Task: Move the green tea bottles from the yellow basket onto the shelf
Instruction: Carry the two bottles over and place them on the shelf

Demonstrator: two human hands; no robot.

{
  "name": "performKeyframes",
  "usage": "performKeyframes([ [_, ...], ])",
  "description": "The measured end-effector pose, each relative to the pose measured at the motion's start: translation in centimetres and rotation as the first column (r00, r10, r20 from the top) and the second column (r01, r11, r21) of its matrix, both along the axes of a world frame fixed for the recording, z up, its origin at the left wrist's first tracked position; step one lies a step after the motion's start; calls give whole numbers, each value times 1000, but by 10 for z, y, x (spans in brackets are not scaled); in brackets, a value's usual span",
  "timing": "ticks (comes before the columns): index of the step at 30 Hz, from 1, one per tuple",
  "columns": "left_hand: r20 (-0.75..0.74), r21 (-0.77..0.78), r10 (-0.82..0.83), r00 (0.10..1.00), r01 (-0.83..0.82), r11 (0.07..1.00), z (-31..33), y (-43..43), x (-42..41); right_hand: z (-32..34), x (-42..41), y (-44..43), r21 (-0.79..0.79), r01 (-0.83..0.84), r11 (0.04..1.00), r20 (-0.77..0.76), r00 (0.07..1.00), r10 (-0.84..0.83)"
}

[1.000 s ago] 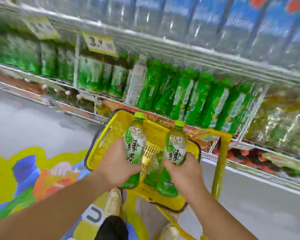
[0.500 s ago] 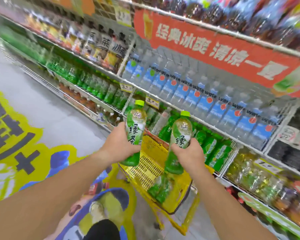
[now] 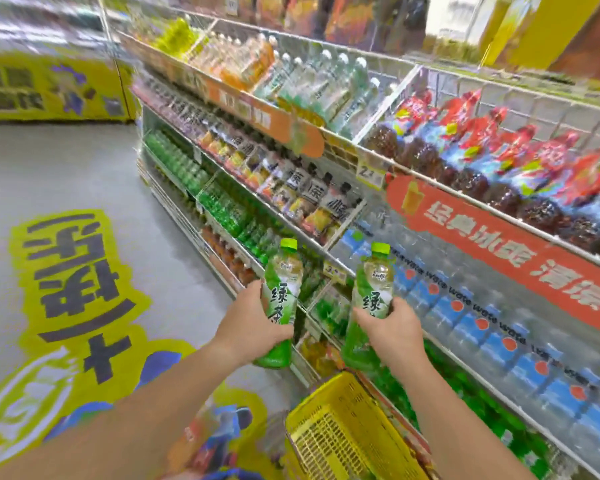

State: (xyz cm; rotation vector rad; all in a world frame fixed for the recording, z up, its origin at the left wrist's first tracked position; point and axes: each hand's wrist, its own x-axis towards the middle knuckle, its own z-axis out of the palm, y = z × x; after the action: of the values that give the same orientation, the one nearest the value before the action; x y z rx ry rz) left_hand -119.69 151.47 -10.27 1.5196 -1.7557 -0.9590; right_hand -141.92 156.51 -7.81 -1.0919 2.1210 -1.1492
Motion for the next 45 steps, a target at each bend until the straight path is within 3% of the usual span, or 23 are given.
performKeyframes([
  [6, -99, -8, 83, 992, -84, 996, 4, -68, 58, 8, 57, -76, -31, -144, 989, 1, 989, 145],
  [20, -13, -5, 235, 972, -235, 972, 17, -218, 151, -6, 149, -251, 65, -232, 971, 1, 973, 233],
  [34, 16, -45, 259, 966, -258, 965, 32, -402, 203, 18, 211, -461, -77, -367, 927, -4, 930, 367],
  [45, 58, 1, 191, 980, -191, 981, 22, -523, 218, 1, 220, -563, -29, -338, 941, 61, 939, 340],
])
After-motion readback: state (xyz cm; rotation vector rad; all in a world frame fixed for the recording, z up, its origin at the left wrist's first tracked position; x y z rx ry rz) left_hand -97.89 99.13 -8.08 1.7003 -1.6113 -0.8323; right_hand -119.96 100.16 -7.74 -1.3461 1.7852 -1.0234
